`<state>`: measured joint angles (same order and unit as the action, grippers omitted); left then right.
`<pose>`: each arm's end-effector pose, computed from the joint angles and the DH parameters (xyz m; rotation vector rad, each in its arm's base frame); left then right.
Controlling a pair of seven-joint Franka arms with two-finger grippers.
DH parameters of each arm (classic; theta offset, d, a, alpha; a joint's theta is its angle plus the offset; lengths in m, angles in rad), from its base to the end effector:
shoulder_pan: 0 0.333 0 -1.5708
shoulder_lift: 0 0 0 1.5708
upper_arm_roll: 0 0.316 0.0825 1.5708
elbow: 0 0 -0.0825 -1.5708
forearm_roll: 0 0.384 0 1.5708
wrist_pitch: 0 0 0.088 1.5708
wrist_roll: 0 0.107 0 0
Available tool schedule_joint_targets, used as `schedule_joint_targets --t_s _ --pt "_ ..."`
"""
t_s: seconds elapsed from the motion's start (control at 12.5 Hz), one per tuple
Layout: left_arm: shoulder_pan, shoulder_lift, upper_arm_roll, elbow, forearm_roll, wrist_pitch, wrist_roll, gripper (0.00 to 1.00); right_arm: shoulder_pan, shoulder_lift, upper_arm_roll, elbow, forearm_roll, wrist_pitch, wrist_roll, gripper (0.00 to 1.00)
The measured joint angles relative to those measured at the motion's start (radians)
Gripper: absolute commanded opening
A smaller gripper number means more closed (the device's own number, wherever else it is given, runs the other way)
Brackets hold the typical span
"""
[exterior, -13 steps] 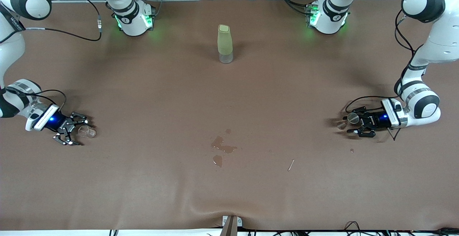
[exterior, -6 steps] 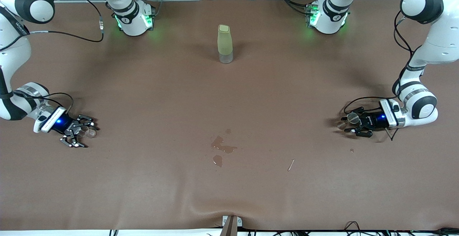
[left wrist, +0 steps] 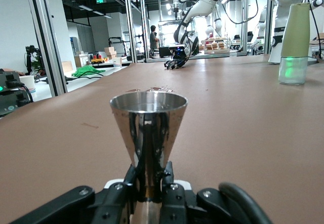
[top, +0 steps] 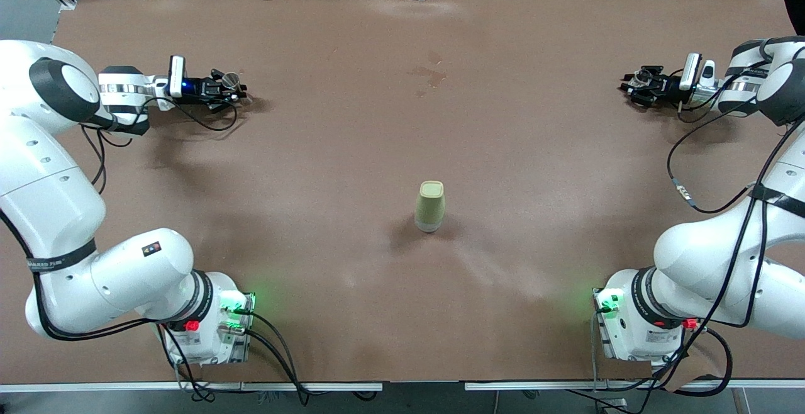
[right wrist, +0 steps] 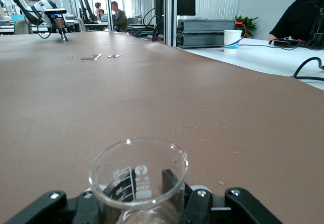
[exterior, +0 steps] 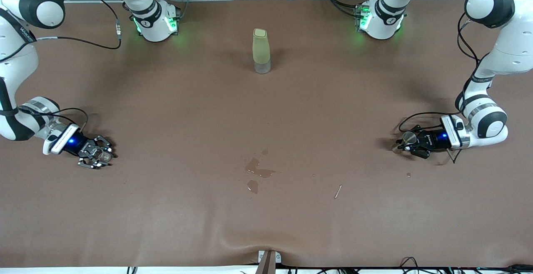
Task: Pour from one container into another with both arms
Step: 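Lift the jigger with the left gripper while the right gripper lifts the beaker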
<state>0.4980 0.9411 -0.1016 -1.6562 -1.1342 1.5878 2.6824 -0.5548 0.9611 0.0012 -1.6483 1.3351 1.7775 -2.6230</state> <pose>0.5770 0.1411 0.0769 1.3451 -1.3502 1.2304 0.5629 -0.2489 0.0540 -1.7899 -1.1442 -1.3449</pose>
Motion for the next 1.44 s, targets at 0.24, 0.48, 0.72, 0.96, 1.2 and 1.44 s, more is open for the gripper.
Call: schedule_joint_targets --t_s 0.24,0.48,0.72,0.96,1.2,1.44 --pt "-0.002 -0.007 -0.001 0.013 0.022 -0.011 -0.073 0.00 0.005 0.001 0.002 0.005 0.003 -0.007 0.000 0.00" --pt "-0.011 -0.068 -0.011 0.028 0.026 -0.025 -0.198 0.00 0.019 -0.001 0.030 0.035 0.009 -0.022 0.050 0.00" --pt "-0.025 -0.150 -0.049 0.030 0.044 -0.028 -0.326 0.00 0.091 -0.012 0.051 0.059 0.015 -0.025 0.134 0.00" --pt "-0.030 -0.225 -0.064 0.031 0.120 -0.032 -0.470 0.00 0.145 -0.019 0.134 0.092 0.030 -0.012 0.203 0.00" --pt "-0.029 -0.274 -0.071 0.030 0.156 -0.054 -0.568 0.00 0.234 -0.038 0.168 0.097 0.109 0.026 0.233 0.00" --pt "-0.030 -0.278 -0.082 0.029 0.205 -0.055 -0.620 0.00 0.304 -0.073 0.190 0.101 0.141 0.067 0.306 0.00"
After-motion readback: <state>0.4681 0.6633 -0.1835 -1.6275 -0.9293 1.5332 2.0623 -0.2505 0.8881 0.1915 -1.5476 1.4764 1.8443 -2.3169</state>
